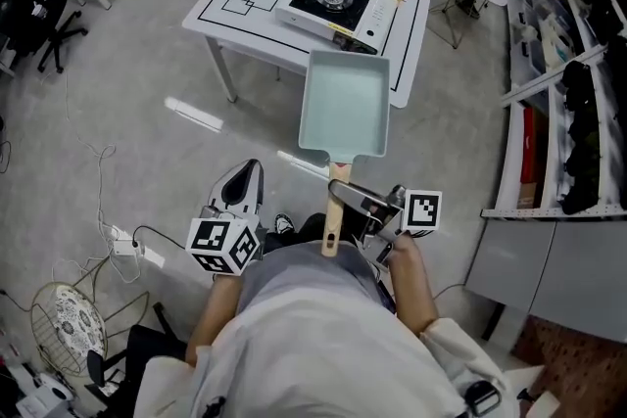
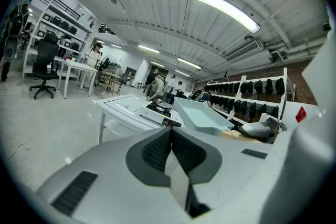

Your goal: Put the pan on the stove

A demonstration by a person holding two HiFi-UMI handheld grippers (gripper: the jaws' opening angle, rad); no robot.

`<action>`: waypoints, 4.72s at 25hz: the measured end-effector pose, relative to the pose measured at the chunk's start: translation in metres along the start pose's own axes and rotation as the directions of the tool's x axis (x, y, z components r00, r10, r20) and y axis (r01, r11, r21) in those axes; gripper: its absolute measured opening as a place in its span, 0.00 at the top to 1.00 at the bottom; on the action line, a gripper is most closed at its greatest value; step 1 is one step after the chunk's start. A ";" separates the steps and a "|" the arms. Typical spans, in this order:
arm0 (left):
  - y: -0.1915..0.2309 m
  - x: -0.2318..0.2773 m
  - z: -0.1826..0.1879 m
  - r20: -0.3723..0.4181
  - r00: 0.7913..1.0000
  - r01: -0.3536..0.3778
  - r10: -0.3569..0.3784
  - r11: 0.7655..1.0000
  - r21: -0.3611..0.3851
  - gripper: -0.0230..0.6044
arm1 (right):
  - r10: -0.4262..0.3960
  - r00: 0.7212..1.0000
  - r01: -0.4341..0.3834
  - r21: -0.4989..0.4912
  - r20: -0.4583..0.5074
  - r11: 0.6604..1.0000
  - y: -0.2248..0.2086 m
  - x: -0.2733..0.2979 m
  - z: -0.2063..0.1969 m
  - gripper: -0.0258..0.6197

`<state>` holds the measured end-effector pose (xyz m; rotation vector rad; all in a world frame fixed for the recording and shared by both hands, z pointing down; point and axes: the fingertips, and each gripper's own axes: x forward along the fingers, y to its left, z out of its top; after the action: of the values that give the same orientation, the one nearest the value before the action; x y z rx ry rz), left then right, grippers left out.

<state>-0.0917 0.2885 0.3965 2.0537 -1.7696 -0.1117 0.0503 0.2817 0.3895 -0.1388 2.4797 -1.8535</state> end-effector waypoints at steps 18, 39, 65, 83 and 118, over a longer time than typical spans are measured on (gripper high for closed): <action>0.037 0.081 0.034 -0.022 1.000 0.022 -0.022 1.000 0.009 0.95 | 0.010 1.000 -0.010 0.000 0.019 1.000 -0.027 0.046 0.078 0.71; 0.054 0.253 0.118 -0.006 0.987 0.163 -0.163 0.986 0.023 0.95 | 0.013 0.997 -0.012 -0.017 0.081 1.000 -0.065 0.097 0.241 0.70; 0.055 0.372 0.142 -0.056 0.983 0.179 -0.175 0.980 0.083 0.95 | 0.033 0.993 -0.028 -0.046 0.112 0.999 -0.091 0.100 0.336 0.70; 0.078 0.395 0.148 -0.090 0.978 0.200 -0.190 0.972 0.123 0.95 | -0.006 0.986 0.010 -0.025 0.168 1.000 -0.108 0.122 0.358 0.70; 0.125 0.406 0.143 -0.179 0.968 0.194 -0.178 0.978 0.078 0.95 | -0.028 0.970 0.017 0.049 0.240 0.999 -0.132 0.160 0.385 0.70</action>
<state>-0.1797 -0.1506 0.3980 2.2220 -1.5043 0.0940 -0.0687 -0.1388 0.4093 -0.3681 2.2800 -1.7810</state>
